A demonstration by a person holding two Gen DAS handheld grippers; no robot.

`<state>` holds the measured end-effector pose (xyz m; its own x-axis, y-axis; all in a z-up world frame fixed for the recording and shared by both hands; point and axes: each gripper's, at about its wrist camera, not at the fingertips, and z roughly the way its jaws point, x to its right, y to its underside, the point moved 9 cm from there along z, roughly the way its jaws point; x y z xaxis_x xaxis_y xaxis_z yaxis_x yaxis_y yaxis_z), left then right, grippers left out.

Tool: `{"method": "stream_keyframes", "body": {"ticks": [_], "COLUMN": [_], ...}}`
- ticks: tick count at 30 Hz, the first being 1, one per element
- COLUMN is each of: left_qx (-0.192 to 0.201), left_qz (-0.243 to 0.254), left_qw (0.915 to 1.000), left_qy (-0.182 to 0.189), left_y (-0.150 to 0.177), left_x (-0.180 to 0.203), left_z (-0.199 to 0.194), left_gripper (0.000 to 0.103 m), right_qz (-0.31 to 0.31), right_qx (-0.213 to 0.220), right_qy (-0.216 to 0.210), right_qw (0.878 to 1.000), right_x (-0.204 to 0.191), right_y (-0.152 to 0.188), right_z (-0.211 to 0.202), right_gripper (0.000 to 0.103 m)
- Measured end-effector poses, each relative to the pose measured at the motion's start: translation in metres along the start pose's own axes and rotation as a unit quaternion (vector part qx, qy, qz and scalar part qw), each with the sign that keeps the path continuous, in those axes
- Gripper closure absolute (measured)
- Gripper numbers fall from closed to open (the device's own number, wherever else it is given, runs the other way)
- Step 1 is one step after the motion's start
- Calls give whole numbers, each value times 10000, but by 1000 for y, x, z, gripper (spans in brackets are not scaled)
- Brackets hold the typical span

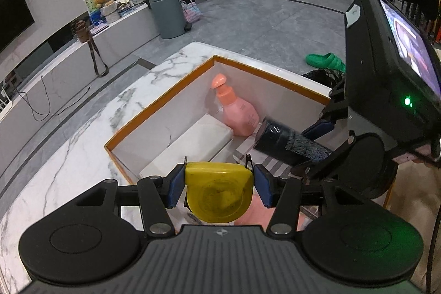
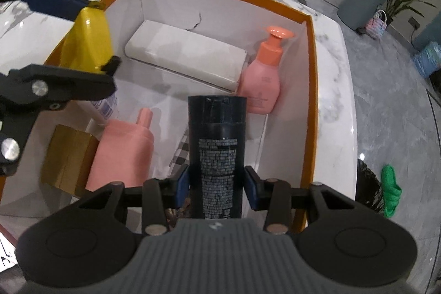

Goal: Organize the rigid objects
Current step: 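Lower the spray can into the orange box with the right tool while the left tool lowers the tape measure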

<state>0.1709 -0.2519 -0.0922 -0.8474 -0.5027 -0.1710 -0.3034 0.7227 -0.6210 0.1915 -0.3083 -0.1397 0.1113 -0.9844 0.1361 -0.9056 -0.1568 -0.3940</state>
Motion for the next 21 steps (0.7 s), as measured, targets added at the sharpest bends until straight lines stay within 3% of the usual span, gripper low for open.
{"method": "stream_keyframes", "body": {"ticks": [13,21], "left_qx": [17,-329], "left_qz": [-5,-284], "left_qw": [9997,9974], "left_qy": [252,580], "left_y": [-5,-3], "left_x": [14,26], "left_z": [4,20], "left_gripper": [42,42], "right_qz": [-138,-418], "right_qx": [322,398], "right_qy": [-49,-68], "right_qw": [9994,9983], "right_x": [7,9], "right_y": [-3,-1], "right_z": [-22,-26], "right_gripper": [60,60]}}
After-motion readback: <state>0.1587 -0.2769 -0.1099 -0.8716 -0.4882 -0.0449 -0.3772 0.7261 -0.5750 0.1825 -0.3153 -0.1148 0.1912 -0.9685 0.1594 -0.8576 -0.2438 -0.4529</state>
